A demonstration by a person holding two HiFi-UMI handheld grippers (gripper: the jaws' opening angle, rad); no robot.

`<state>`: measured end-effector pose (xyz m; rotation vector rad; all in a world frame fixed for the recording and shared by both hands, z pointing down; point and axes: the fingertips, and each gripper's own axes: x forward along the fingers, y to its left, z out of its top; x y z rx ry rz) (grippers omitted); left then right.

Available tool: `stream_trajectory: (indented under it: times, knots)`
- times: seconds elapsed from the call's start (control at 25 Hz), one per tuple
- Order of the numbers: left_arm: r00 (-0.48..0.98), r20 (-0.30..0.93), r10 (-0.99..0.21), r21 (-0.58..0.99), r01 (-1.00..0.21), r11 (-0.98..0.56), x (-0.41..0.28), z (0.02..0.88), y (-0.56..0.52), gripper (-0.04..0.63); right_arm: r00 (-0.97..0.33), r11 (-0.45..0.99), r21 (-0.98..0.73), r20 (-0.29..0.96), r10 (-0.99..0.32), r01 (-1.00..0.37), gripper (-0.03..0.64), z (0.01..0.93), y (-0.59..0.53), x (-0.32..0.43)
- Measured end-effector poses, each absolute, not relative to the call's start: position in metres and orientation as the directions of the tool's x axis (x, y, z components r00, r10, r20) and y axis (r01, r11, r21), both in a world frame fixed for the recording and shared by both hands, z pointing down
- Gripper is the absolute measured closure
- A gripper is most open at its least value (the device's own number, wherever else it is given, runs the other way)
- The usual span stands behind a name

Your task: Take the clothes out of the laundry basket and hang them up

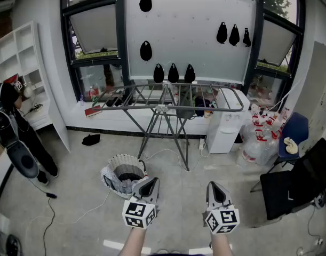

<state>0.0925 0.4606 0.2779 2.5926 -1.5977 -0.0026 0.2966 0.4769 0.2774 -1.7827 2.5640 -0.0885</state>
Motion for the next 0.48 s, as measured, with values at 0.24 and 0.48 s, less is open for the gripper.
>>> stream_trajectory:
  times: [0.24, 0.48]
  knots:
    - [0.462, 0.049, -0.885, 0.083, -0.885, -0.458, 0.0984, 0.2777, 0.4625, 0.575, -0.356, 0.355, -0.055, 0.014, -0.934, -0.933, 0.615, 0.2757, 0.4787, 0.2949]
    - [0.463, 0.057, -0.885, 0.093, -0.885, -0.457, 0.1027, 0.2821, 0.4639, 0.575, -0.362, 0.36, -0.06, 0.016, -0.932, -0.931, 0.615, 0.2755, 0.4818, 0.2954]
